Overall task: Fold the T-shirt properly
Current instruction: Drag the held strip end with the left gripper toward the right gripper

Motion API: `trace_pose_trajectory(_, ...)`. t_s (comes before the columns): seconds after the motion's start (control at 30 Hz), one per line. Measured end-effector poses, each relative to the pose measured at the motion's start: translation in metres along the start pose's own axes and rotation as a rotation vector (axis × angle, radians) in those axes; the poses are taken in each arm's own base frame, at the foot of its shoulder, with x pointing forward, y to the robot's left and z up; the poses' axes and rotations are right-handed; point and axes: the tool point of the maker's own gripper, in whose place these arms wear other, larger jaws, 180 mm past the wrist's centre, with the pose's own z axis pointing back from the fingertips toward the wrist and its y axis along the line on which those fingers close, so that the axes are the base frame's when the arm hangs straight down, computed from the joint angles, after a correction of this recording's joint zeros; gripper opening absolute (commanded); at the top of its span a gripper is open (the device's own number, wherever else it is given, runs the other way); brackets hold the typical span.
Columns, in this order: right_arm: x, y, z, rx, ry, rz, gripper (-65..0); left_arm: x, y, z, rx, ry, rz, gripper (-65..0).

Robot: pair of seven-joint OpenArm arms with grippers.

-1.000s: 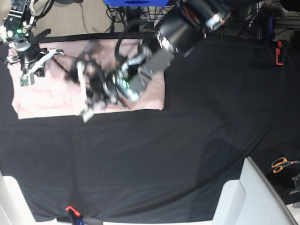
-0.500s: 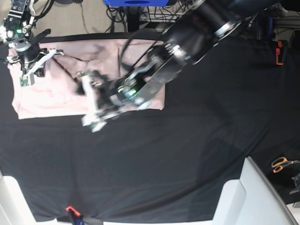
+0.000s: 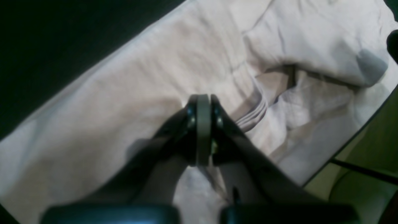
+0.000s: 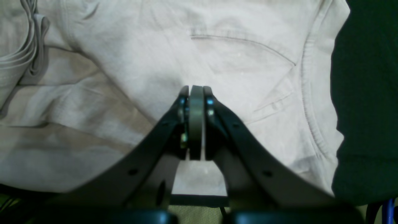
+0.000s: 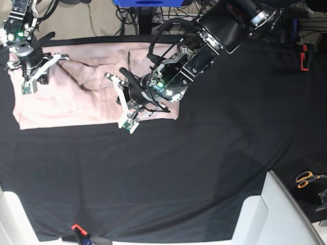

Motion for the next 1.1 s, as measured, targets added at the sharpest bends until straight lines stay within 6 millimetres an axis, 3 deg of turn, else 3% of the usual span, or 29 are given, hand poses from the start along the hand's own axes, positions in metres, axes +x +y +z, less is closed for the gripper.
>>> trace_pose_trajectory(0.27,0.0,0.0,0.0,0.0,0.0,0.0,-64.8,-0.029,0.012,-0.009,0.058,0.078,0.049,-65.0)
trace_pose_trajectory(0.4,0.0,0.0,0.0,0.0,0.0,0.0,-64.8,-0.037,0.005,-0.013,0.049,0.095,0.06,-65.0)
trace_pose_trajectory(0.6,0.0,0.0,0.0,-0.001,0.0,0.0,-64.8,-0.048,-0.019,-0.014,0.006,0.109,0.085,-65.0)
trace_pose_trajectory(0.77,0.0,0.0,0.0,0.0,0.0,0.0,-64.8,-0.056,-0.05,-0.016,-0.056,0.138,-0.015,-65.0)
trace_pose_trajectory(0.93,0.0,0.0,0.0,0.0,0.0,0.0,-64.8,-0.053,-0.067,-0.016,-0.117,0.141,-0.165,-65.0)
trace_pose_trajectory(1.1,0.0,0.0,0.0,0.0,-0.001,0.0,-64.8,-0.058,-0.103,-0.014,-0.236,0.152,-0.296,-65.0)
